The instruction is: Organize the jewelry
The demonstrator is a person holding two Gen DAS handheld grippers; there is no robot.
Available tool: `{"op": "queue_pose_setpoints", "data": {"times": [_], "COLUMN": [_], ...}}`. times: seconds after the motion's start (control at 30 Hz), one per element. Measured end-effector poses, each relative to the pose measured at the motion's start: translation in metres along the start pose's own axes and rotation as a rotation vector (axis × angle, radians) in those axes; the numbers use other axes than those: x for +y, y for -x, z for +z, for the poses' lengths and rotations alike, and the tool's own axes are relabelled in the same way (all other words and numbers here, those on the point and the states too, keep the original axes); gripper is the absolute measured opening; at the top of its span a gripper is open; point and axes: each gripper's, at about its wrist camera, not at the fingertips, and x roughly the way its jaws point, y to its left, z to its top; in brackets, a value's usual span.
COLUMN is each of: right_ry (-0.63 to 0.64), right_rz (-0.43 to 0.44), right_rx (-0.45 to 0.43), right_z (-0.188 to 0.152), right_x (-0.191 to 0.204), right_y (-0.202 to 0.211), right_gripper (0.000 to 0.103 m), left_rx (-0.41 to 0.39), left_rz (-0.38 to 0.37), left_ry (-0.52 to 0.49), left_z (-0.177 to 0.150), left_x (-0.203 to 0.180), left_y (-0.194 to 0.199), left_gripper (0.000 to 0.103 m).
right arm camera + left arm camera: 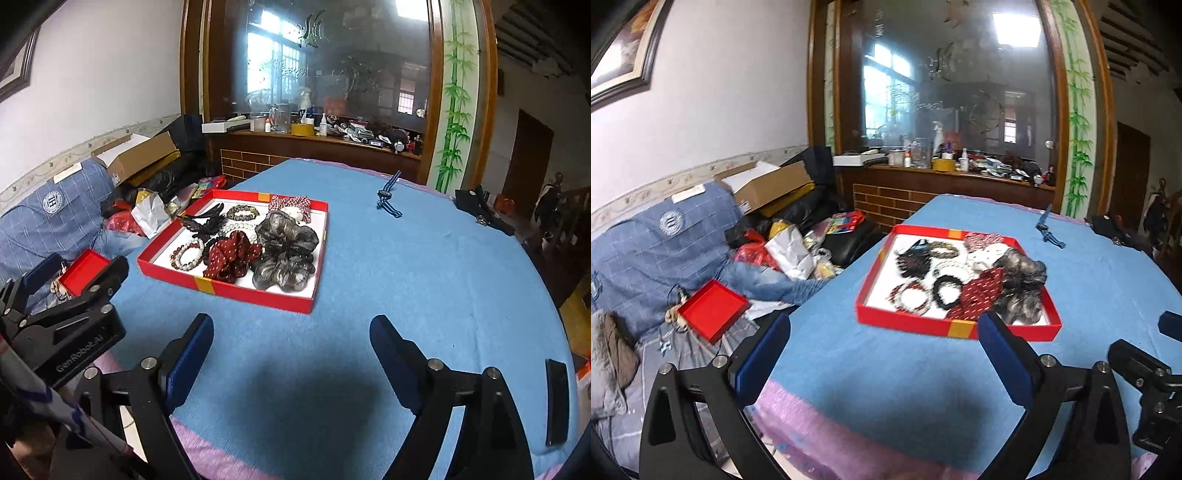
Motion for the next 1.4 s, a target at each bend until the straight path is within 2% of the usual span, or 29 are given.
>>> {"op": "queue_pose_setpoints", "data": {"times": [0.13, 0.3, 0.57, 0.67, 0.77, 0.9, 1.0, 1.4], "right_ry": [0.013, 0.033, 0.028, 0.02, 0.039, 0.061, 0.062, 0.089], "right_rz": [-0.019, -0.022, -0.028, -0.017, -0.016, -0.019, -0.016, -0.018], "right_rx": [-0.002, -0.006, 0.019, 0.026, 0.022, 0.029, 0.04, 0.067], "right_z": [-0.007, -0.015, -0.025, -0.028, -0.032, -0.033, -0.033, -0.037], "right_x": [0.012, 0.025, 0.023, 0.022, 0.029, 0.034, 0.034, 0.043], "right_y": [0.01, 0.018, 0.013, 0.012, 0.014, 0.011, 0.008, 0.001], "right_gripper": [0.091, 0.092, 0.093, 0.093, 0.093, 0.093, 0.094, 0.094], "left_rx": [0.017, 0.063, 0.01, 0.035, 0.083, 0.112, 0.103, 0.122], "left_rz": [0.046, 0.026, 0.168, 0.211, 0.196, 0.17, 0.2, 0.192], "left_ry": [0.006, 0.026, 0.063, 0.05, 0.015, 0.03, 0.027, 0.0], "left_z": [-0.006, -0.012, -0.02, -0.02, -0.021, -0.026, -0.029, -0.034], "left_x": [0.012, 0.025, 0.032, 0.028, 0.025, 0.027, 0.026, 0.022], "left_y": [0.006, 0.01, 0.027, 0.025, 0.021, 0.014, 0.014, 0.011], "left_gripper": [0.103, 0.103, 0.103, 0.103, 0.103, 0.103, 0.103, 0.103]}}
